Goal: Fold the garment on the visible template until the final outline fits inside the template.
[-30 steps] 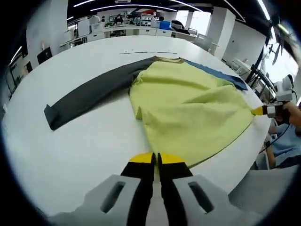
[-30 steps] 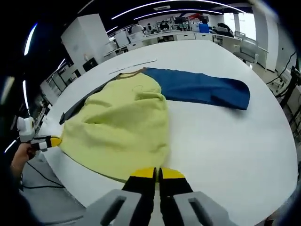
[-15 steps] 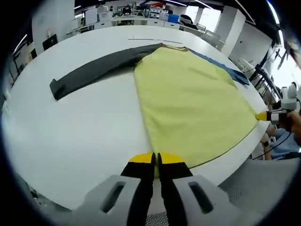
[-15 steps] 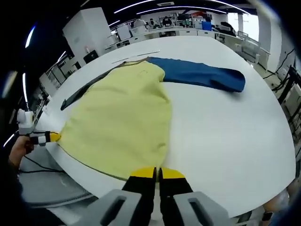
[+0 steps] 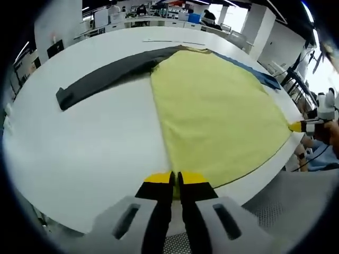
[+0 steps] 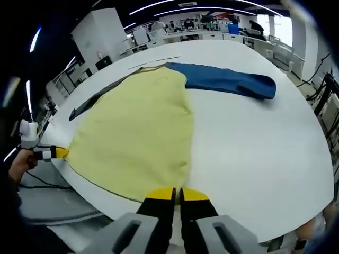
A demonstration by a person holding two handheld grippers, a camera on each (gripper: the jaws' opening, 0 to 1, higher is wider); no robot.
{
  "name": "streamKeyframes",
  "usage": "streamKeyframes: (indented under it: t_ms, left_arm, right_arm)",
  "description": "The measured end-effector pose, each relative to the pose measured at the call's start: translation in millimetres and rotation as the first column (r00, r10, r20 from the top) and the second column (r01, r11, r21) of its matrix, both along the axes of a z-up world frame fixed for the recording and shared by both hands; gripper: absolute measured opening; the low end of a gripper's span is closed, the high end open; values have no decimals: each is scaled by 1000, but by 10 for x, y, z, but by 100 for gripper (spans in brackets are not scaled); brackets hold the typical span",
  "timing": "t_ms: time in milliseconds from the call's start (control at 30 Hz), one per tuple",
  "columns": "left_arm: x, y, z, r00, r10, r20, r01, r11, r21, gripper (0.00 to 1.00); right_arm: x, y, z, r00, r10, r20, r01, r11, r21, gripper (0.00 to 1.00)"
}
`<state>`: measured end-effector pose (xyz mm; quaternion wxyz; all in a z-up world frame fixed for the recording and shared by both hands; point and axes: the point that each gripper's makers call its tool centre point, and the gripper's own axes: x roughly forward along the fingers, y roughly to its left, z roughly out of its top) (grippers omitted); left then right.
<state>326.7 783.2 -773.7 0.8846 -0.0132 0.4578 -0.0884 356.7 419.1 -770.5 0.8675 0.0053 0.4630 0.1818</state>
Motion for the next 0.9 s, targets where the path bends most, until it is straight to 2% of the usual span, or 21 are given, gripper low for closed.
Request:
streamKeyframes:
  t_ms: [67,200,233,333,367,500,600,733,900]
  left_arm:
    - [18,26,23,999,-24,24,24,999,40,14]
    - [106,14,136,994,-46,104,41,998,44,32]
    - [136,13,169,990,-54,128,48,998,52,36]
    - [196,15,239,980,-88,177,75,994,82,47]
    - [217,15,261,976,-99,194,83,992,90,51]
    - [286,-22,364,960,-96,262,82,995,65,61]
    - [314,-46,421,952,-101,289,88,994,59,68]
    - [346,-88,478,944,-94,317,91,996,24,75]
    - [378,-132,557,931,-104,350,104,994,16,83]
  right_arm:
    - [13,-23,26,1000,0,7,0,1000,1,9]
    - [96,-89,81,999,-3,44,3,1000,-3,29]
    - [128,-102,100,998,-5,59,5,1000,-4,31]
    - [317,-80,234,990,-13,139,6,999,52,35]
    - [349,-79,256,990,-9,144,0,998,61,37]
    - [573,-85,388,978,2,210,-20,996,86,45]
    - [679,-39,433,979,-9,204,-21,989,144,52]
    - [861,-32,471,974,28,224,-56,991,120,53]
    - [1106,-36,521,972,33,232,-69,987,145,54]
